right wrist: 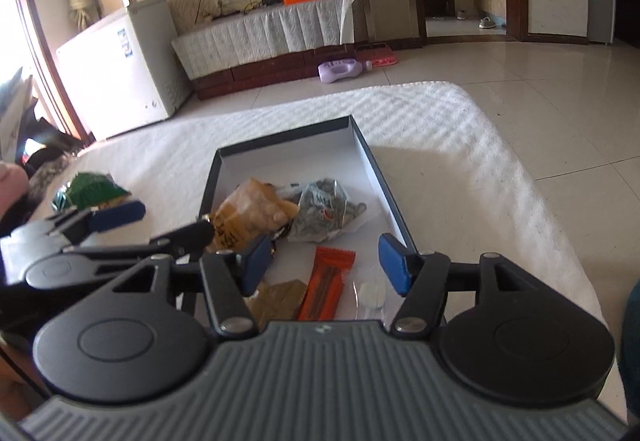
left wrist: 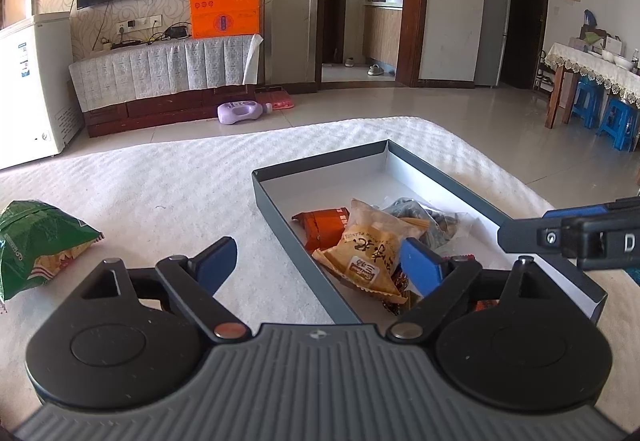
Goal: Organize snacks
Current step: 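Move left gripper to red-green shrimp chip bag while right grasps green chip bag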
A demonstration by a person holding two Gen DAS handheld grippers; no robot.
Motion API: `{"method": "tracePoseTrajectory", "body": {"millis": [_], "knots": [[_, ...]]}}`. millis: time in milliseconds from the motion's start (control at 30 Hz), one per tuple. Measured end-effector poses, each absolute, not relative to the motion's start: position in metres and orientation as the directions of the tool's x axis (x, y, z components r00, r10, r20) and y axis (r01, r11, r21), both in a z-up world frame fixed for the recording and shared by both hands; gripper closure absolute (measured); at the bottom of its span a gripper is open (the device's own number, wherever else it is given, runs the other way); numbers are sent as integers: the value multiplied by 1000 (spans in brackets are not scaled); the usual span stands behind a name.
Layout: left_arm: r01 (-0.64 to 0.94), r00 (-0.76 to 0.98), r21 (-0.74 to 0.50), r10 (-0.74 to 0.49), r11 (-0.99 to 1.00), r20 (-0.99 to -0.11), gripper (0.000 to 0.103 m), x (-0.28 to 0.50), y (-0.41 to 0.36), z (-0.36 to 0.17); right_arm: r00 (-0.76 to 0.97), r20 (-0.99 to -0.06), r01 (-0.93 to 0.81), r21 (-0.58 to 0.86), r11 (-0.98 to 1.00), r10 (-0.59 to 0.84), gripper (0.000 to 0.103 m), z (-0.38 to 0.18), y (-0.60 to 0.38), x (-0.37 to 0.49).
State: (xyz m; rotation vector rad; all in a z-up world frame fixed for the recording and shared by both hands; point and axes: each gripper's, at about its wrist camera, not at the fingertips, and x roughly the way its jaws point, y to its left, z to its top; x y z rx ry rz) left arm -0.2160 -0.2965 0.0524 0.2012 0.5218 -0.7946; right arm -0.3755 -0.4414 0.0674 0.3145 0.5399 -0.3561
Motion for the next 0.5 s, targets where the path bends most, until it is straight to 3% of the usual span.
{"method": "tracePoseTrajectory", "body": {"millis": [267, 500], "knots": [[690, 627, 14, -588, 723, -511, 6, -224, -269, 61, 827, -519, 354, 182, 918, -216, 41, 72, -421, -363], [601, 717, 54, -508, 798, -478, 1, -218, -189, 87, 864, -485, 259, 204, 944, -132, 41, 76, -384, -334]]}}
